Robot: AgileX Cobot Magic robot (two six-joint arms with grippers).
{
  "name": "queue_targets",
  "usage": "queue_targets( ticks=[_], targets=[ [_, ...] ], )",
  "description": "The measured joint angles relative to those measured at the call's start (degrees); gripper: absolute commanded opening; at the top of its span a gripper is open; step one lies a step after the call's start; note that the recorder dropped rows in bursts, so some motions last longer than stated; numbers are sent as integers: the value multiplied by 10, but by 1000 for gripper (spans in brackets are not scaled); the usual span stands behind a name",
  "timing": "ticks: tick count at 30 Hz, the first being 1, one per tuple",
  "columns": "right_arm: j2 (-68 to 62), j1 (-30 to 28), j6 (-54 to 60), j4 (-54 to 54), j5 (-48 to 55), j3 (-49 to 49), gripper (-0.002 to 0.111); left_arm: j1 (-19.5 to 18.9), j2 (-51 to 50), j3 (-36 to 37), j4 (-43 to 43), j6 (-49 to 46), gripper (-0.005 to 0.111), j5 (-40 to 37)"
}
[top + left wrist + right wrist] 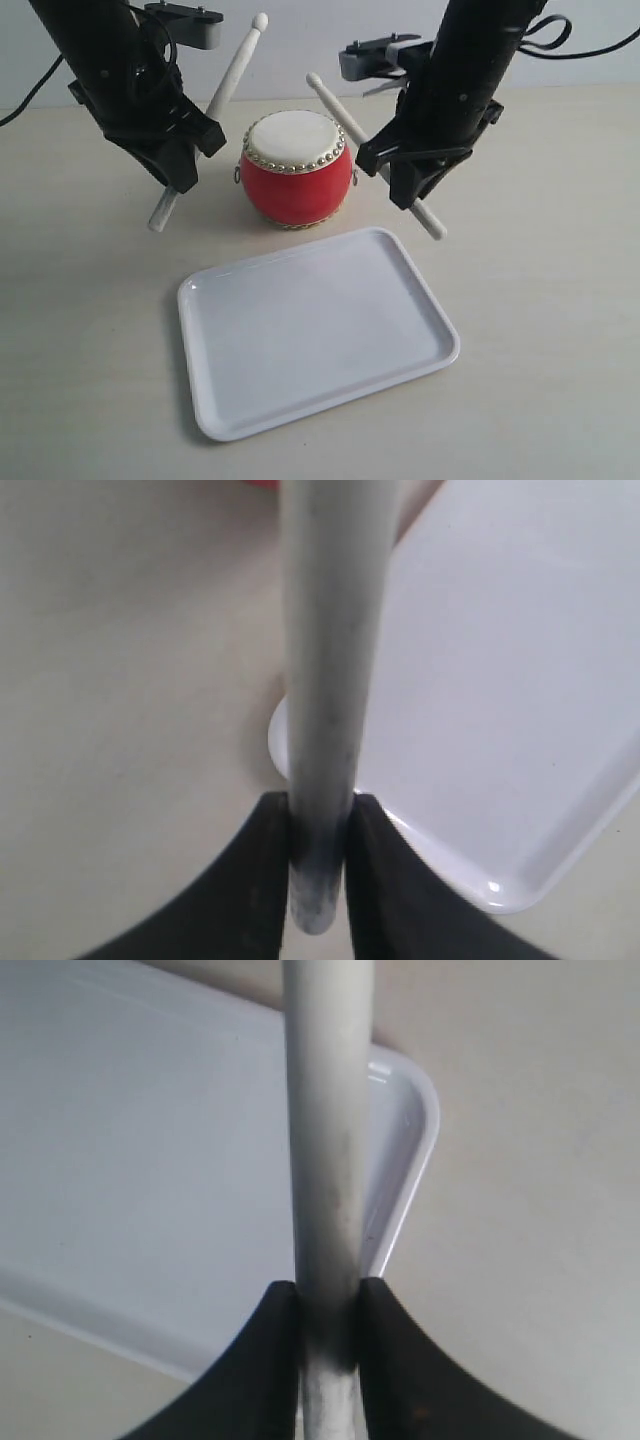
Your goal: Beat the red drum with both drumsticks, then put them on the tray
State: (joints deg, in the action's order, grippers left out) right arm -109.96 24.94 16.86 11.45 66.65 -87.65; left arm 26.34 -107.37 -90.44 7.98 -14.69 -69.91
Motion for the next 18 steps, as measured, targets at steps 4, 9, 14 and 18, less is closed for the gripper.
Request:
queue_targets(
  ticks=[4,9,14,18],
  targets=[
    [37,0,1,0,-1,0,0,0,0,0,0,-1,0,0],
    [66,0,1,0,9,0,0,0,0,0,0,-1,0,0],
    [98,0,1,0,10,0,0,0,0,0,2,-1,0,0],
    [127,0,1,0,10,0,0,0,0,12,15,-1,0,0]
  ],
)
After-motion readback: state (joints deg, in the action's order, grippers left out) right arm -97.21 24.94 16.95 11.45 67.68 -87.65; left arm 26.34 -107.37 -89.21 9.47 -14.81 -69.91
